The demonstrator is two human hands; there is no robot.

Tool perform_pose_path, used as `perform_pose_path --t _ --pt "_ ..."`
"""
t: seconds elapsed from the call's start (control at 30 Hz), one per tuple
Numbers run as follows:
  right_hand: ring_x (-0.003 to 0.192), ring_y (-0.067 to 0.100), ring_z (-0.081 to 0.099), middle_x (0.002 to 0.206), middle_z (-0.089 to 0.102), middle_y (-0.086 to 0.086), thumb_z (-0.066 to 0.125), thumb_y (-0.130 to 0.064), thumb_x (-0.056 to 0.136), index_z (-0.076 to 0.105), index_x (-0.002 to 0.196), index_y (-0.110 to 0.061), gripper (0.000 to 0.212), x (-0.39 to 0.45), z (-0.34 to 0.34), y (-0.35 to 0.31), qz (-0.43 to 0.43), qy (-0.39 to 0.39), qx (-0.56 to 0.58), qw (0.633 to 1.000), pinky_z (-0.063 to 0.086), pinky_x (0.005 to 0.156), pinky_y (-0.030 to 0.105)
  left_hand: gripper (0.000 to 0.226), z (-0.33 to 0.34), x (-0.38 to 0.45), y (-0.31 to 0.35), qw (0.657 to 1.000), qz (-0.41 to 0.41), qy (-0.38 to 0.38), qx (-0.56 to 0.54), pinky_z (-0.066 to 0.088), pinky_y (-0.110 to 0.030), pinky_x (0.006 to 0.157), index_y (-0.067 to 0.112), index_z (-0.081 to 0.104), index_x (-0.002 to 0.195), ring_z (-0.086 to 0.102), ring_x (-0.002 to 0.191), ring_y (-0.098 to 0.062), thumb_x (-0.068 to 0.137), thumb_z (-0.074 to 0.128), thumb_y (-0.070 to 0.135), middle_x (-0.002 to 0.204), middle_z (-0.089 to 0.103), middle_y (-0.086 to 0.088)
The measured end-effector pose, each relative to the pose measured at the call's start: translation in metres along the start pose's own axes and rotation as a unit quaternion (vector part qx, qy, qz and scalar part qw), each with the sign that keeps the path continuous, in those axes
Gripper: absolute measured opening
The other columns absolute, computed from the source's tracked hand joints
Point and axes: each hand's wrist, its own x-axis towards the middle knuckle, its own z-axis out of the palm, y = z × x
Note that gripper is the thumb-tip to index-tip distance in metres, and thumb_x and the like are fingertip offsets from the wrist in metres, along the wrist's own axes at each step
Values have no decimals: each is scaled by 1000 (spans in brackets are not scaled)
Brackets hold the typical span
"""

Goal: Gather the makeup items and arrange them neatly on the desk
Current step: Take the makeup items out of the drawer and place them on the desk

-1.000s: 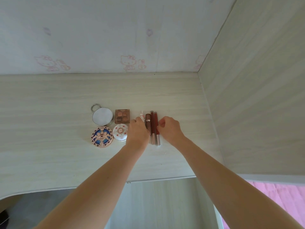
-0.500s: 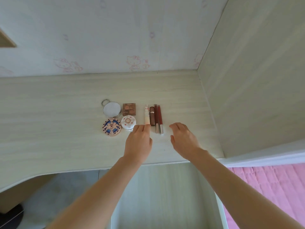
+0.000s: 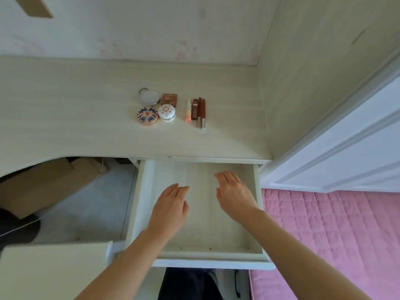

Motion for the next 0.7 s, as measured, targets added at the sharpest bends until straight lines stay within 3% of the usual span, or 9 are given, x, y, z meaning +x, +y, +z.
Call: perform_pose_path --t 0.23,0.37,0.47,0.6,0.7 --pt "121 30 53 119 61 15 59 -11 89 56 125 0 38 -81 37 -13 -43 -16 9 999 45 102 36 43 32 -78 7 998 -18 -56 -25 24 -29 114 15 42 141 33 140 -19 99 44 22 142 49 -4" --pt "136 21 35 139 46 8 44 -32 98 38 141 -7 49 -113 66 -18 -40 -115 13 992 26 114 29 51 48 -104 2 990 3 -144 -6 14 -31 118 20 29 148 22 144 -17 101 38 38 152 35 3" --pt "138 18 31 145 40 4 42 -39 98 31 145 -12 55 -130 84 -21 -21 -168 6 986 22 114 29 59 60 -115 -6 980 1 -200 10 11 -35 119 23 22 150 17 146 -17 98 40 45 156 26 4" --pt "136 22 36 146 41 5 46 -40 96 30 146 -11 60 -141 104 -21 -9 -198 -9 980 25 114 37 66 74 -119 -20 972 12 -229 58 10 -39 120 25 17 151 18 146 -17 96 46 45 157 25 5" --pt "120 29 56 128 59 10 69 -30 81 50 136 -8 62 -147 114 -19 -12 -162 -31 986 40 105 44 62 80 -121 -26 972 45 -212 90 17 -42 119 22 24 150 31 140 -19 95 52 34 151 37 3"
